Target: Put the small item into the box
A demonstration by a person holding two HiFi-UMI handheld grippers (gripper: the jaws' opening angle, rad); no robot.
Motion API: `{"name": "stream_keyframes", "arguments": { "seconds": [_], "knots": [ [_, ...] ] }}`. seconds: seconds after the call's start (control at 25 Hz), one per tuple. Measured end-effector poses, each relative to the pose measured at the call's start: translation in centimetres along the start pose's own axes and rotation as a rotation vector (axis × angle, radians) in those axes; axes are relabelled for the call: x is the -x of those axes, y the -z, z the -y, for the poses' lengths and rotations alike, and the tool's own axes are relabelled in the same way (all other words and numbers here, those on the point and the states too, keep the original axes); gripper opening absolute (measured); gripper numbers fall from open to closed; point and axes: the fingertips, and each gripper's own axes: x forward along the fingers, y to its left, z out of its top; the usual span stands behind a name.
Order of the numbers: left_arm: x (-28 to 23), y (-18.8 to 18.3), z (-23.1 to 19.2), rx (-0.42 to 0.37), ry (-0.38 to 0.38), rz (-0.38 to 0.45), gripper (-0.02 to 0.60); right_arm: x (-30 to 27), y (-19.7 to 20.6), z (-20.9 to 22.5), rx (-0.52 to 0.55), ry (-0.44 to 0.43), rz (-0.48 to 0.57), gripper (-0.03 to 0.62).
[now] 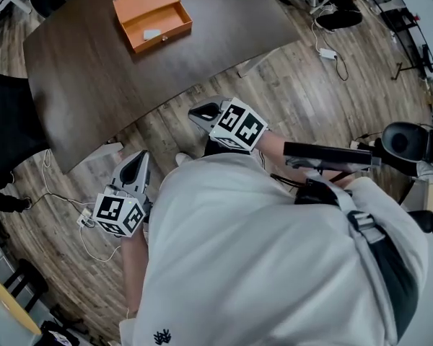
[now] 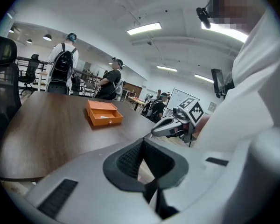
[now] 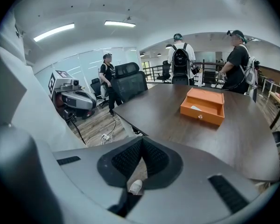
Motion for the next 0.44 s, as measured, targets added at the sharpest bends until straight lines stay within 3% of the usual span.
{"name": "stream_keyframes", "arguments": {
  "seconds": [0.44],
  "knots": [
    [-3.1,-2.0,-0.6,0.001,-0.004,-0.011,0.003,0.6,-0.1,3.5,0.0,-0.014,-0.007,0.002]
  ]
}}
